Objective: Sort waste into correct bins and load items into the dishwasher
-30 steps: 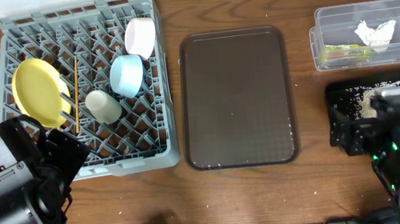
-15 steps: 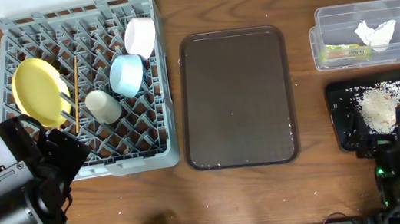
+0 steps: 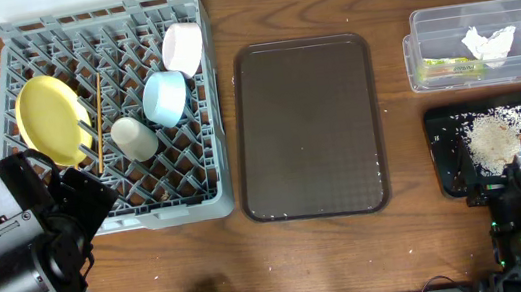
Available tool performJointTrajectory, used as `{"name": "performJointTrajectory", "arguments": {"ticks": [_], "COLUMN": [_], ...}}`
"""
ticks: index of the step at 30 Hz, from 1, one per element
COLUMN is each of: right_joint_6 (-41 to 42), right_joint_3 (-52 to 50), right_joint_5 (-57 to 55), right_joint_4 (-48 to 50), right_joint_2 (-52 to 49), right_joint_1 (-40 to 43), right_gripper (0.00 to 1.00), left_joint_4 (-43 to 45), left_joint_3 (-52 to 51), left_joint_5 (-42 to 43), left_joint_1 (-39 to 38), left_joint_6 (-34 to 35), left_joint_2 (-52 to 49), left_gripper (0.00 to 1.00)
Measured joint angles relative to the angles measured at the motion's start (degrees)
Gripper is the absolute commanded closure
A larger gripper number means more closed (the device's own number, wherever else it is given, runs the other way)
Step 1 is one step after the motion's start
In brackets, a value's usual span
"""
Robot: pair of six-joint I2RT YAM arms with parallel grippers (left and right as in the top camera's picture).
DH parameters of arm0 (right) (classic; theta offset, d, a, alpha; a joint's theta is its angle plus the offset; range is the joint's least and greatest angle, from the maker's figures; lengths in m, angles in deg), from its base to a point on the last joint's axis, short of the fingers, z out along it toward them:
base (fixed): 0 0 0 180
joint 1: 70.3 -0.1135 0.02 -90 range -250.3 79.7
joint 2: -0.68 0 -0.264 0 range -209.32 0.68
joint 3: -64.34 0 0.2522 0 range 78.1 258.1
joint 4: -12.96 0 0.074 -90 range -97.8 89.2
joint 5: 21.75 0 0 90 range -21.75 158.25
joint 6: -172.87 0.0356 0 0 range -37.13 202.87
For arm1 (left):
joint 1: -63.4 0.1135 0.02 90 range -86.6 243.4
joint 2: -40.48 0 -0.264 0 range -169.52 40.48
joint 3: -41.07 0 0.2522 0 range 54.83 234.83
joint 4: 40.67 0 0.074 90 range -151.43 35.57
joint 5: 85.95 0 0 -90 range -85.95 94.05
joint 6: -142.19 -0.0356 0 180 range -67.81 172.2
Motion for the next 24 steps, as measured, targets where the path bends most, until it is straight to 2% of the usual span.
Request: {"name": "performJointTrajectory", "arguments": {"ticks": [6, 16, 24], "right_joint_6": [-1.46, -2.23, -2.27], "right_joint_3": [0.0, 0.0, 0.0], "right_joint_5": [-0.11, -2.29, -2.95], "right_joint_4": [-0.02, -0.26, -0.28], "right_joint_2": [0.0, 0.02, 0.02], "right_joint_1": [-0.83, -11.47, -11.58], "right_gripper": [0.01, 0.01, 0.01], "left_joint_4": [0.0, 0.0, 0.0], "left_joint_3": [0.0, 0.0, 0.0], "left_joint_5": [0.0, 0.02, 0.02], "left_joint_1": [0.0, 0.0, 0.0], "left_joint_6": [0.0, 0.0, 0.0], "left_joint_2": [0.0, 0.0, 0.0], "left_gripper": [0.01, 0.01, 0.01]}}
